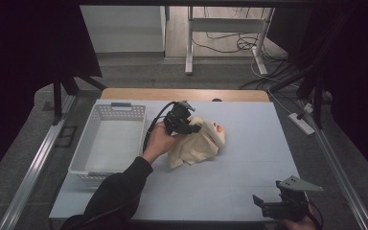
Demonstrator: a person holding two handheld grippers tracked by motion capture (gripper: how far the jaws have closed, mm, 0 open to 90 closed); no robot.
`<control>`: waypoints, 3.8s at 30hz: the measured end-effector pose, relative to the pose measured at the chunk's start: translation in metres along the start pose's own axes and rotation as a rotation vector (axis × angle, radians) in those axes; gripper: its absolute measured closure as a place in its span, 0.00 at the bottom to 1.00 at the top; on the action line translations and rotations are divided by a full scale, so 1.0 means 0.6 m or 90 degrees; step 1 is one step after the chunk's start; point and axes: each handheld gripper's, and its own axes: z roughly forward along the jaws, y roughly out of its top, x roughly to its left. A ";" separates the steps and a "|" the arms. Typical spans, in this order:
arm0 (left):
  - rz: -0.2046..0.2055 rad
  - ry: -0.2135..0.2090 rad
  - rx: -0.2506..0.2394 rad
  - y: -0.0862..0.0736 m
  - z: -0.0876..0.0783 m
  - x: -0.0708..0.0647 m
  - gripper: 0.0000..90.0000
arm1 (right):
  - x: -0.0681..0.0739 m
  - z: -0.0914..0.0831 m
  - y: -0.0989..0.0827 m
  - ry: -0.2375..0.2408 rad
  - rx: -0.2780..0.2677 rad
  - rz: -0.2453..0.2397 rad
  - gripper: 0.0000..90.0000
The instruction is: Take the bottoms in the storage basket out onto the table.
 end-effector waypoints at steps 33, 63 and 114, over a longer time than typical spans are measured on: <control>-0.027 0.002 0.005 -0.032 0.044 0.012 0.74 | 0.000 0.000 0.000 0.001 0.002 -0.004 0.01; -0.032 0.053 0.033 -0.048 0.076 0.012 0.41 | 0.001 0.000 0.000 0.001 0.002 -0.005 0.01; -0.031 -0.042 -0.083 -0.054 0.014 0.017 0.00 | 0.001 0.001 0.000 0.000 0.005 -0.004 0.01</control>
